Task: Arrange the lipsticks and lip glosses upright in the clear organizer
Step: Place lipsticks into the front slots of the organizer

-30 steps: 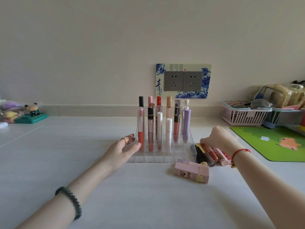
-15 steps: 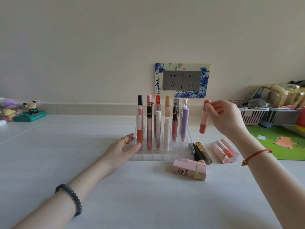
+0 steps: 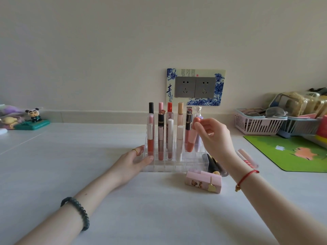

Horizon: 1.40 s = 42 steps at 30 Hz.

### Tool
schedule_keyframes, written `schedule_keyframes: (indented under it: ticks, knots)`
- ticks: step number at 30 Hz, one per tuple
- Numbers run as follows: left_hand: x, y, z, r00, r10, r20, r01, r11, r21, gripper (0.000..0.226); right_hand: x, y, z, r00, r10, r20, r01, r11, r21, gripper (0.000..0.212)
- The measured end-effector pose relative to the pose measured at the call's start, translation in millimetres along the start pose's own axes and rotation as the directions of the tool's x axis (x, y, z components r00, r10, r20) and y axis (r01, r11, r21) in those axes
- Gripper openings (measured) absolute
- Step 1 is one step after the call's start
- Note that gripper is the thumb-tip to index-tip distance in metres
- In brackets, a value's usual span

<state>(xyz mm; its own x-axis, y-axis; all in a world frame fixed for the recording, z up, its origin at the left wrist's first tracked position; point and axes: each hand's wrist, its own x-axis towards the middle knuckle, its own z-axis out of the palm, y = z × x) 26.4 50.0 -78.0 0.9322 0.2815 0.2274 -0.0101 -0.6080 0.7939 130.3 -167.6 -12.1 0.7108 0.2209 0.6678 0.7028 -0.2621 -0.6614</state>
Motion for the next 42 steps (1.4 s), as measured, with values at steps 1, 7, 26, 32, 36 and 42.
schedule_keyframes:
  ticks: [1,7,26,32,36,42]
  knots:
    - [0.0,0.3,0.1,1.000,0.005,0.003,-0.005,1.000,0.000,0.066,0.2,0.4,1.1,1.000,-0.004,-0.004,0.004,1.000,-0.002,0.019]
    - [-1.2,0.9,-0.7,1.000,0.012,0.014,-0.012,1.000,-0.007,0.071,-1.4,4.3,8.0,1.000,-0.015,0.014,0.016,0.999,-0.052,0.017]
    - [-2.5,1.4,-1.7,1.000,-0.003,0.023,0.003,1.000,0.013,0.071,-8.3,11.2,11.5,0.995,0.054,0.082,-0.042,0.989,-0.143,0.018]
    - [-2.3,1.1,-1.6,1.000,-0.002,0.025,0.001,1.000,0.017,0.069,-7.9,11.8,13.8,0.993,0.062,0.100,-0.049,0.990,-0.130,0.018]
    - [-2.4,1.3,-2.1,1.000,0.002,0.025,-0.003,1.000,0.025,0.072,-8.1,12.7,14.3,0.993,0.063,0.098,-0.049,0.989,-0.139,0.017]
    - [-2.7,0.2,-2.9,1.000,0.000,0.031,-0.001,1.000,0.019,0.074,-8.6,13.4,13.5,0.992,0.079,0.097,-0.065,0.988,-0.141,0.019]
